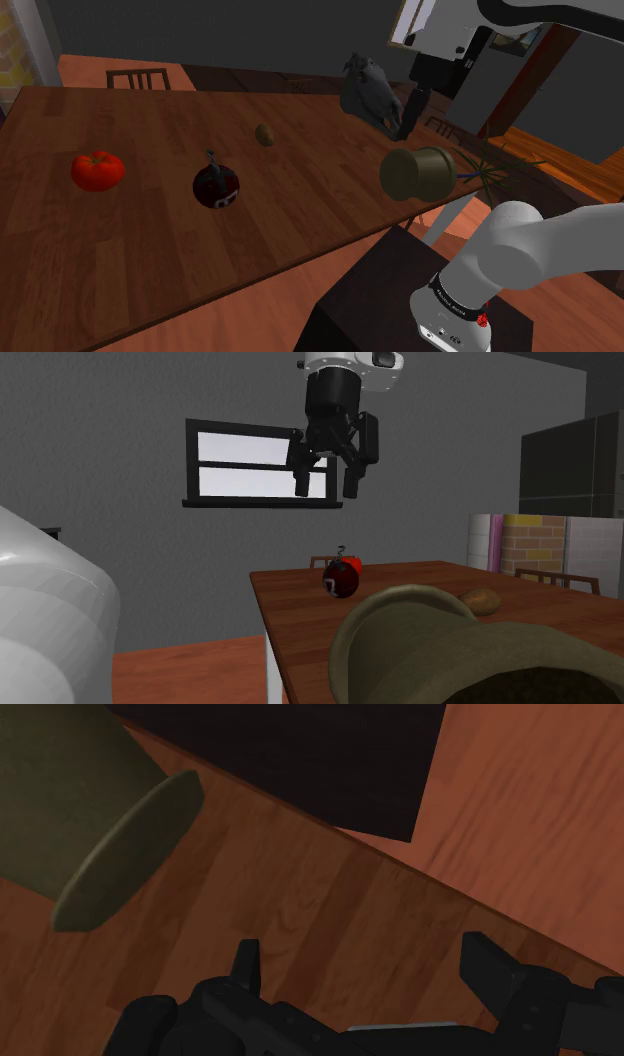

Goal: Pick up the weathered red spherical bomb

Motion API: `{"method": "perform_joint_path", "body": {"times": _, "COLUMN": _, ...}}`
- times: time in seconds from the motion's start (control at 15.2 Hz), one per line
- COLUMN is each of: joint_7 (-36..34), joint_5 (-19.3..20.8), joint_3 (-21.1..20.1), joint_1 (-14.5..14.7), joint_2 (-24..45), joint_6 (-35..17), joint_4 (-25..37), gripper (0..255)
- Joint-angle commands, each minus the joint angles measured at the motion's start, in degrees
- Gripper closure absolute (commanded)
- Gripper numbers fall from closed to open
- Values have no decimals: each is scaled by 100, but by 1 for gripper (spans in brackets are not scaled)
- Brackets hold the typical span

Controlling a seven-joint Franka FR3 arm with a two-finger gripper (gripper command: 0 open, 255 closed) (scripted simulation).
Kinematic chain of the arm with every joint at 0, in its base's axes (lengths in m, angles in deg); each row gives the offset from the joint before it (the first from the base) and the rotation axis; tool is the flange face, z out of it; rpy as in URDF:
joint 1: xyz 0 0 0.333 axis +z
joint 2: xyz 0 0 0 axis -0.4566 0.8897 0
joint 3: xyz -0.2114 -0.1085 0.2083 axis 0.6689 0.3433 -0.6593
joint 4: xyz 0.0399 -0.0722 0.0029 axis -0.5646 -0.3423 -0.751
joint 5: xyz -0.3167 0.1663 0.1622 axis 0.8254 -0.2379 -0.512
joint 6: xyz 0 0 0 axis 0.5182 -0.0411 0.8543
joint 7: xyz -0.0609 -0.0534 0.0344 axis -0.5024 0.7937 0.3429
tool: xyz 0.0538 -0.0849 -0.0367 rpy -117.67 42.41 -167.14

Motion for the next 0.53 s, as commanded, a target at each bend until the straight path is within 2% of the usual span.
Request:
{"method": "perform_joint_path", "body": {"times": 0.0, "joint_7": 0, "joint_5": 0, "joint_3": 0, "joint_1": 0, "joint_2": 0, "joint_6": 0, "joint_4": 0, "gripper": 0}}
{"method": "perform_joint_path", "body": {"times": 0.46, "joint_7": -945, "joint_5": -268, "joint_3": -810, "joint_1": 82, "joint_2": 1129, "joint_6": -578, "joint_4": 568, "gripper": 0}}
